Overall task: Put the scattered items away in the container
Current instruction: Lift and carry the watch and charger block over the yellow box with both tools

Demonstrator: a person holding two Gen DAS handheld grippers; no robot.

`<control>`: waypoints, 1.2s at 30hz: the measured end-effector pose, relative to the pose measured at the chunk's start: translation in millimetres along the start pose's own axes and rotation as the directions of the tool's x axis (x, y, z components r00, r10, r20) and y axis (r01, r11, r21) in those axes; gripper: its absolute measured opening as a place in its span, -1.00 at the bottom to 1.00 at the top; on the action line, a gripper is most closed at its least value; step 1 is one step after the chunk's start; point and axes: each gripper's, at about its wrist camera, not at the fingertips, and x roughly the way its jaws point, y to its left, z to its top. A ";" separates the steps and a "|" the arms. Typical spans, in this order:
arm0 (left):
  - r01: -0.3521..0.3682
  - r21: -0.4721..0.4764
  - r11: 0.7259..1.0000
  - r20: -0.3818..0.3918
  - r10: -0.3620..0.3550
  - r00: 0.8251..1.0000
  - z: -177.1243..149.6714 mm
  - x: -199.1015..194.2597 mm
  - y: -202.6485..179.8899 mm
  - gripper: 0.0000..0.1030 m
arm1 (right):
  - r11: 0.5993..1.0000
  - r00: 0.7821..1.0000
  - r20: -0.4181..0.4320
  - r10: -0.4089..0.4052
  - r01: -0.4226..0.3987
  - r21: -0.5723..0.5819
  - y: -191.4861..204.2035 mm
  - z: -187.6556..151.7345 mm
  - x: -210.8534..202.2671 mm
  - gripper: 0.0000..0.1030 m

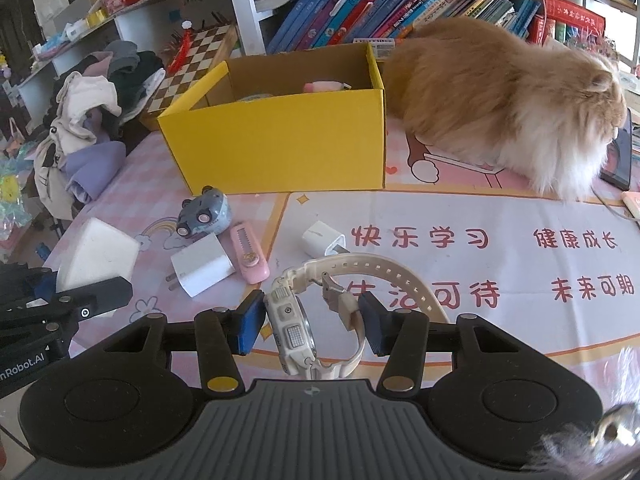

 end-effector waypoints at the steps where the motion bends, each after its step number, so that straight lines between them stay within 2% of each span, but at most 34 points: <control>1: 0.004 -0.001 1.000 -0.002 -0.004 1.000 -0.3 0.6 0.6 -0.57 | 1.000 1.000 -0.002 -0.002 0.002 0.001 0.2 -0.1 0.1 -0.06; 19: 0.046 -0.010 0.999 -0.001 -0.046 0.999 4.6 6.3 5.6 -0.58 | 1.000 0.999 -0.032 -0.010 0.009 -0.020 6.2 8.2 6.2 -0.06; 29: 0.040 0.010 0.999 0.092 -0.041 0.995 50.6 4.4 12.1 -0.58 | 0.999 0.996 0.084 0.021 -0.018 -0.035 -1.9 50.3 -4.5 -0.06; 33: 0.059 -0.008 0.998 0.154 -0.057 0.986 74.4 2.2 16.2 -0.58 | 0.998 0.989 0.136 0.052 -0.045 -0.052 -5.8 72.5 -12.0 -0.06; 36: 0.046 0.008 0.999 0.189 -0.047 0.981 95.1 3.1 16.8 -0.58 | 0.993 0.979 0.189 0.079 -0.061 -0.100 -6.3 95.1 -19.7 -0.06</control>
